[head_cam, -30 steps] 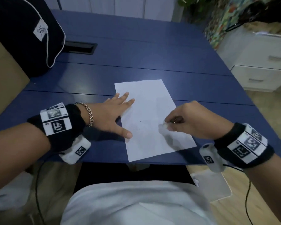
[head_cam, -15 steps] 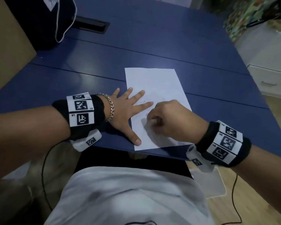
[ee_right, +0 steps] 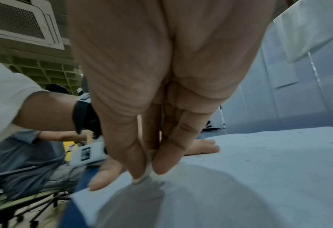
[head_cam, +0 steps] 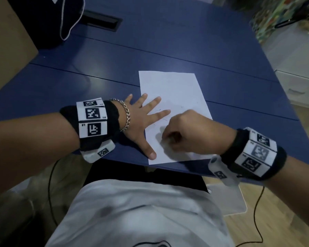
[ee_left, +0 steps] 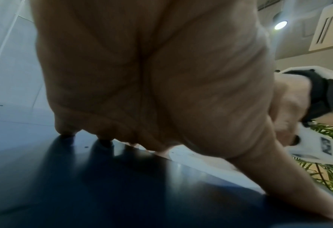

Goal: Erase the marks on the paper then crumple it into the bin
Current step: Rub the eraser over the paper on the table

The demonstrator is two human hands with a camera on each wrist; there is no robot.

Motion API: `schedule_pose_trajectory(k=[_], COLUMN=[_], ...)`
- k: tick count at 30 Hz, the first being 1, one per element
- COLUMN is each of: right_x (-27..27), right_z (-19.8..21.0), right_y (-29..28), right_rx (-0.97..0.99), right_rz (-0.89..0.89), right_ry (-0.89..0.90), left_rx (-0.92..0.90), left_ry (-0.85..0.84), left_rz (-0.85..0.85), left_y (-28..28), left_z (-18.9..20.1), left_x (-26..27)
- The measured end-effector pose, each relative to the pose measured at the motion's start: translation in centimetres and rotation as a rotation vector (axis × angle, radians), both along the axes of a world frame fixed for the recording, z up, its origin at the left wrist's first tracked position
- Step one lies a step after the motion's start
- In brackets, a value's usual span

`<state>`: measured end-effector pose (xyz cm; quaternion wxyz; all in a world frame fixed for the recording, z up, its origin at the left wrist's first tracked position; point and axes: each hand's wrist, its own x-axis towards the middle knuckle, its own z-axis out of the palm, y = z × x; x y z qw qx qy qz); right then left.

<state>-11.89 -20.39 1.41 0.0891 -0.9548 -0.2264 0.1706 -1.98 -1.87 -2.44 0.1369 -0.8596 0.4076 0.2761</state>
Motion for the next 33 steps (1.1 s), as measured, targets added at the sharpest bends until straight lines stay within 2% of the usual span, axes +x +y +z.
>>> schedule_pose_trajectory(k=[5, 10, 15, 20, 25, 27, 30, 33], right_x=[1.3, -1.6, 0.0, -2.6, -0.5, -1.4, -2.9, -1.0], right_z=[-0.6, -0.2, -0.5, -0.7, -0.4, -0.7, -0.5, 0.1], right_y=[-1.7, -0.4, -2.0, -0.4, -2.6, -1.8, -0.4, -1.9], right_rx=[0.053, 0.032, 0.016, 0.021, 0.001, 0.015, 0.001, -0.028], right_rz=[-0.178, -0.050, -0.207, -0.049, -0.215, -0.178, -0.045, -0.103], right_ry=[-0.176, -0.016, -0.186, -0.069, -0.177, -0.181, -0.068, -0.085], left_rx=[0.001, 0.005, 0.048, 0.075, 0.098, 0.112, 0.132, 0.144], left_ry=[0.014, 0.020, 0.018, 0.003, 0.012, 0.011, 0.004, 0.014], left_rz=[0.005, 0.020, 0.030, 0.038, 0.053, 0.058, 0.058, 0.061], left_y=[0.0, -0.7, -1.2, -1.4, -1.9, -2.0, -2.2, -2.2], left_z=[0.0, 0.9, 1.3, 1.5, 1.7, 1.7, 1.9, 1.8], left_x=[0.0, -0.6, -0.7, -1.0, -0.9, -0.9, -1.0, -0.8])
